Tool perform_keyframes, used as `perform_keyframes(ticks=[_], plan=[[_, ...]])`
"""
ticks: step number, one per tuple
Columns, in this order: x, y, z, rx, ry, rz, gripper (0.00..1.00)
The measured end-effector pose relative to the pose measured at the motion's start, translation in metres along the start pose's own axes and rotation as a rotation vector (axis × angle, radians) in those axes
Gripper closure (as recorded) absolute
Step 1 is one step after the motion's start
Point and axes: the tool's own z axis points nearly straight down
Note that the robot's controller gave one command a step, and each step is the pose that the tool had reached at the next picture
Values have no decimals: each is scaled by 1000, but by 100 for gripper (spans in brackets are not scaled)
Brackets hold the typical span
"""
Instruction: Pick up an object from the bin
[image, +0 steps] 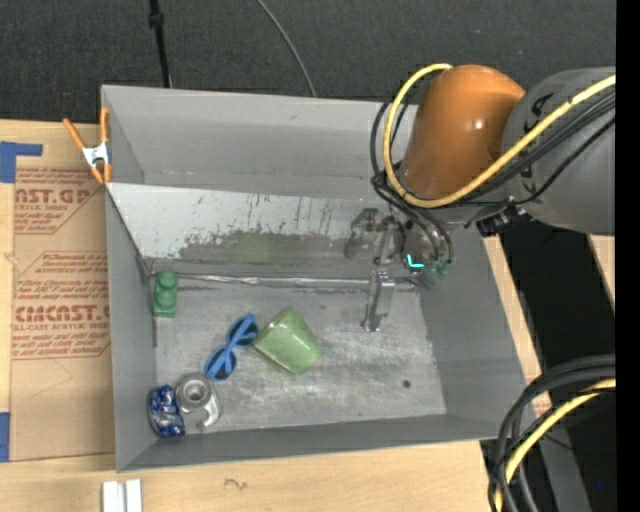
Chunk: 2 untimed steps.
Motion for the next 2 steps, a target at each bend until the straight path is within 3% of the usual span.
perform_keyframes(ticks=[1,2], plan=[[66,77,141,-1,-14,-292,0],[63,77,137,-1,-22,-291,100]])
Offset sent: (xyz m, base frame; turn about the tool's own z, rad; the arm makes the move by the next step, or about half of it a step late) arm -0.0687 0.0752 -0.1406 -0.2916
